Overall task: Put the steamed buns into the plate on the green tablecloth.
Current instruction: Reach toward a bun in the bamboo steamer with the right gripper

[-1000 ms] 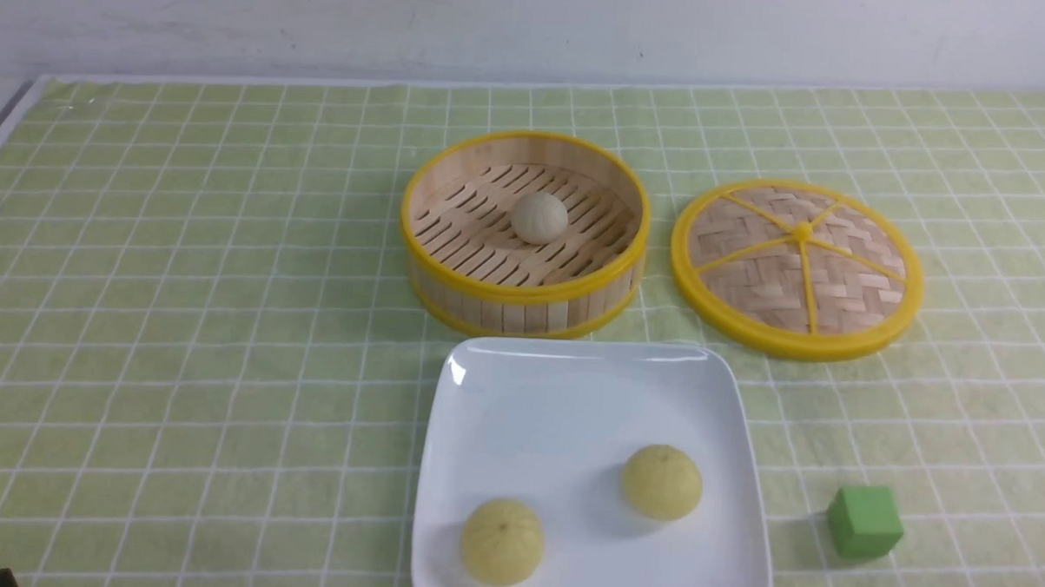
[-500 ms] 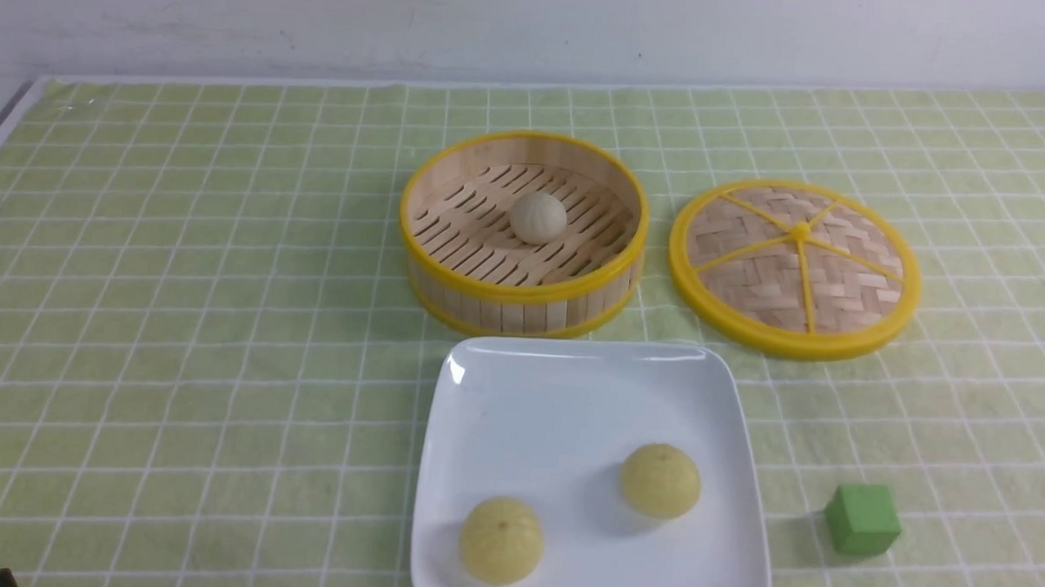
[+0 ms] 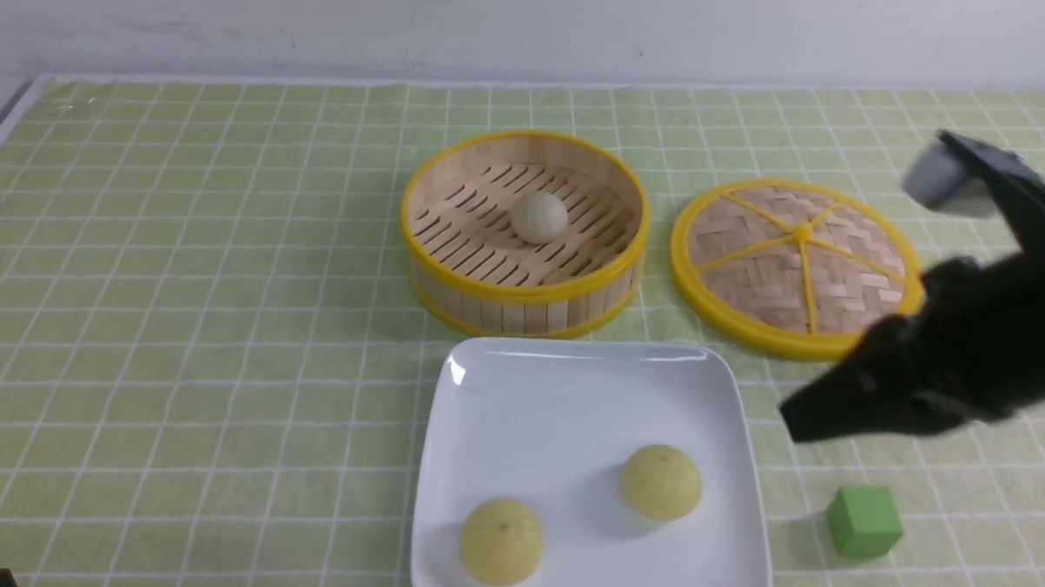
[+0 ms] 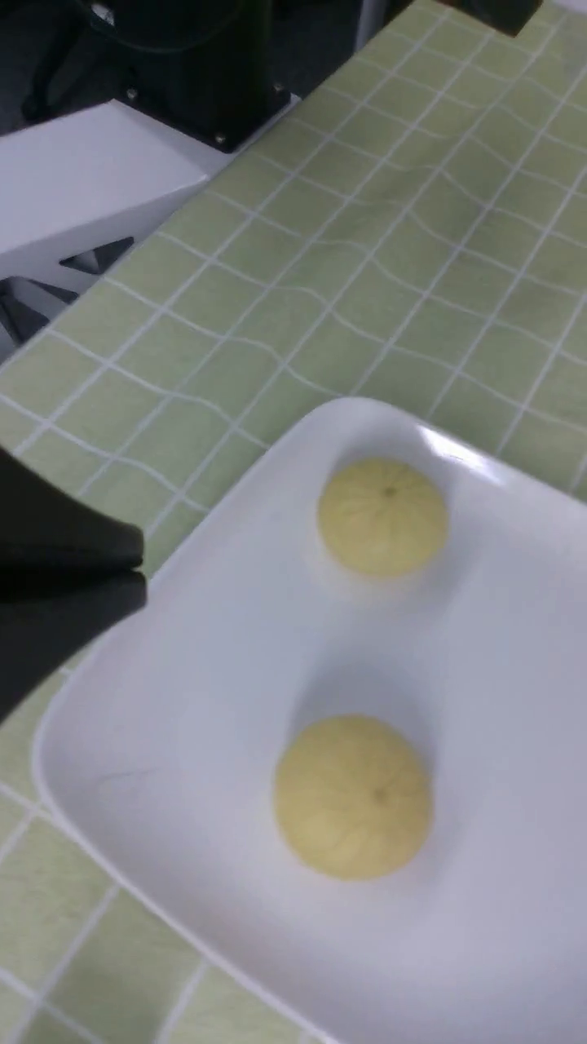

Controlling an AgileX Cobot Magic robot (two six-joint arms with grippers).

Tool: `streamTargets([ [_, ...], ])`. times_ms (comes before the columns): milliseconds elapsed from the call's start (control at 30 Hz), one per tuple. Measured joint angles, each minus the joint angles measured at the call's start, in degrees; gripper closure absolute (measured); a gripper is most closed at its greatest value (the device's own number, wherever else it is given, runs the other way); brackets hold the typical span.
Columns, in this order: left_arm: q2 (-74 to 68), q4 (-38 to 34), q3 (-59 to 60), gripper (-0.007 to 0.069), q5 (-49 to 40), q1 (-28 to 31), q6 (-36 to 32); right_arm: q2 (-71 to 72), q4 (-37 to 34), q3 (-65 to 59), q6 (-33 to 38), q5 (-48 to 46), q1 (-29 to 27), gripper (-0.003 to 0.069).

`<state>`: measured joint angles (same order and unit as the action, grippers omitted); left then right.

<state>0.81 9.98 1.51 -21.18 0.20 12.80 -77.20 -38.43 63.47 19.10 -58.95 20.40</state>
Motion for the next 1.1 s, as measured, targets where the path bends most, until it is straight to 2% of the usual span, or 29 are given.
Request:
streamTargets([
  [167, 0.00, 0.07, 0.00, 0.0387, 0.00, 0.00, 0.00, -11.79, 8.65, 14.65, -5.74, -0.03, 4.88, 0.0652],
  [233, 0.00, 0.07, 0.00, 0.0386, 0.00, 0.00, 0.00, -19.80, 16.68, 24.90, -10.43, -0.10, 6.48, 0.0621],
  [267, 0.00, 0.07, 0.00, 0.0386, 0.00, 0.00, 0.00, -20.34, 17.21, 25.59, -10.73, -0.10, 6.52, 0.0617],
  [300, 0.00, 0.07, 0.00, 0.0385, 0.00, 0.00, 0.00, -24.52, 21.20, 30.86, -13.07, -0.17, 6.82, 0.0583],
  [367, 0.00, 0.07, 0.00, 0.0385, 0.00, 0.00, 0.00, -29.37, 24.67, 36.78, -14.81, 0.00, 7.06, 0.0525],
  [433, 0.00, 0.07, 0.00, 0.0385, 0.00, 0.00, 0.00, -33.04, 25.91, 41.62, -15.36, 0.64, 7.24, 0.0461],
  [467, 0.00, 0.07, 0.00, 0.0385, 0.00, 0.00, 0.00, -33.94, 26.04, 42.14, -15.43, 0.75, 7.24, 0.0454],
  [533, 0.00, 0.14, 0.00, 0.0384, 0.00, 0.00, 0.00, -39.15, 26.14, 47.81, -15.67, 2.78, 7.51, 0.0361],
  [567, 0.00, 0.14, 0.00, 0.0384, 0.00, 0.00, 0.00, -40.39, 26.14, 49.02, -15.67, 3.47, 7.50, 0.0340],
  [600, 0.00, 0.14, 0.00, 0.0384, 0.00, 0.00, 0.00, -43.46, 26.14, 51.97, -15.81, 5.95, 7.54, 0.0283],
  [667, 0.00, 0.14, 0.00, 0.0384, 0.00, 0.00, 0.00, -46.82, 26.35, 53.80, -15.81, 8.95, 7.57, 0.0241],
  [767, 0.00, 0.19, 0.00, 0.0384, 0.00, 0.00, 0.00, -50.45, 27.41, 54.70, -15.81, 14.37, 7.57, 0.0209],
  [933, 0.00, 0.19, 0.00, 0.0384, 0.00, 0.00, 0.00, -55.06, 27.85, 54.76, -15.81, 23.20, 7.51, 0.0203],
  [1100, 0.00, 0.19, 0.00, 0.0384, 0.00, 0.00, 0.00, -57.72, 28.05, 54.76, -15.81, 27.30, 7.51, 0.0207],
])
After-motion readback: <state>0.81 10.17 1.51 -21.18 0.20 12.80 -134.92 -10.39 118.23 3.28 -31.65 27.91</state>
